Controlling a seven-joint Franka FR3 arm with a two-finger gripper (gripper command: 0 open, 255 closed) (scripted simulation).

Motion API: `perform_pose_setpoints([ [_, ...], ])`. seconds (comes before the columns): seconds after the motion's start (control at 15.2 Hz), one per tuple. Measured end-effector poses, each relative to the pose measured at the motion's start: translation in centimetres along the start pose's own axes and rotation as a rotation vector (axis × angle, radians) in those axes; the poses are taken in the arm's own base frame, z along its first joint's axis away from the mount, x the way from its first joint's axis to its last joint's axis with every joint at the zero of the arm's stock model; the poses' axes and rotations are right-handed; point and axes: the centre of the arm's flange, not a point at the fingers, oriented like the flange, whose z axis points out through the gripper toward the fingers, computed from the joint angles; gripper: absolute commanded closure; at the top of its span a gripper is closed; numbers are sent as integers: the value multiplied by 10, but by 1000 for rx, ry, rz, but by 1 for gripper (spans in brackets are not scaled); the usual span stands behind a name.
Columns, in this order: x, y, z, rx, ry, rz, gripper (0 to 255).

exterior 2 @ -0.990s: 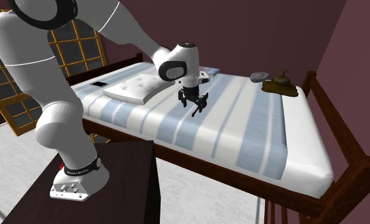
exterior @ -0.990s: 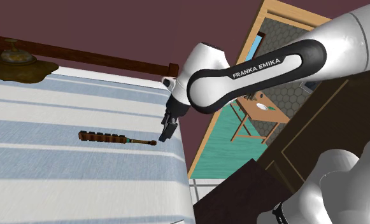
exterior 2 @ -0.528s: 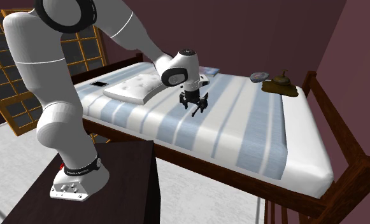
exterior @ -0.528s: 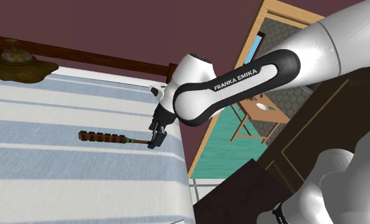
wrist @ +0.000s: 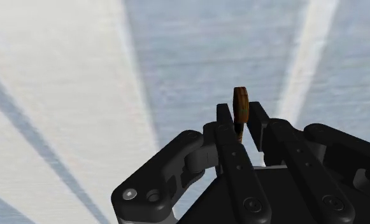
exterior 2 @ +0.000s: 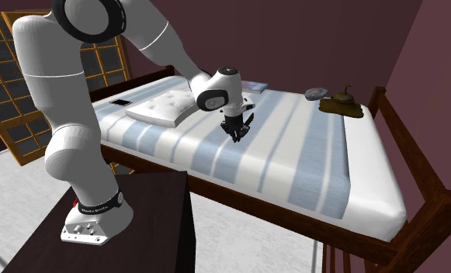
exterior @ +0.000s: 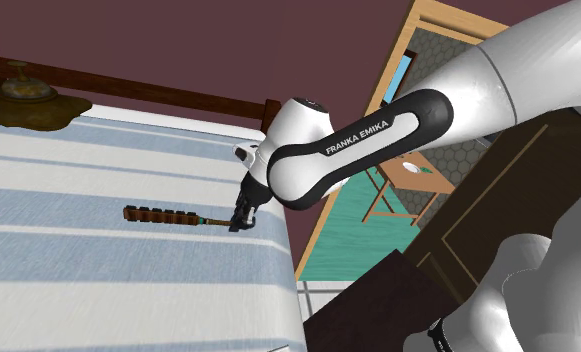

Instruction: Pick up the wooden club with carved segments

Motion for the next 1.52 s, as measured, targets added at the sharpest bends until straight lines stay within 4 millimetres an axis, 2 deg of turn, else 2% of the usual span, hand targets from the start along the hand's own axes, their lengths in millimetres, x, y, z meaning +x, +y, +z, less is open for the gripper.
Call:
perform_pose_setpoints([
  [0.53, 0, 1, -2, 0, 0, 0, 255],
  [1.52, 21, 0, -73, 0, 1, 0, 255],
])
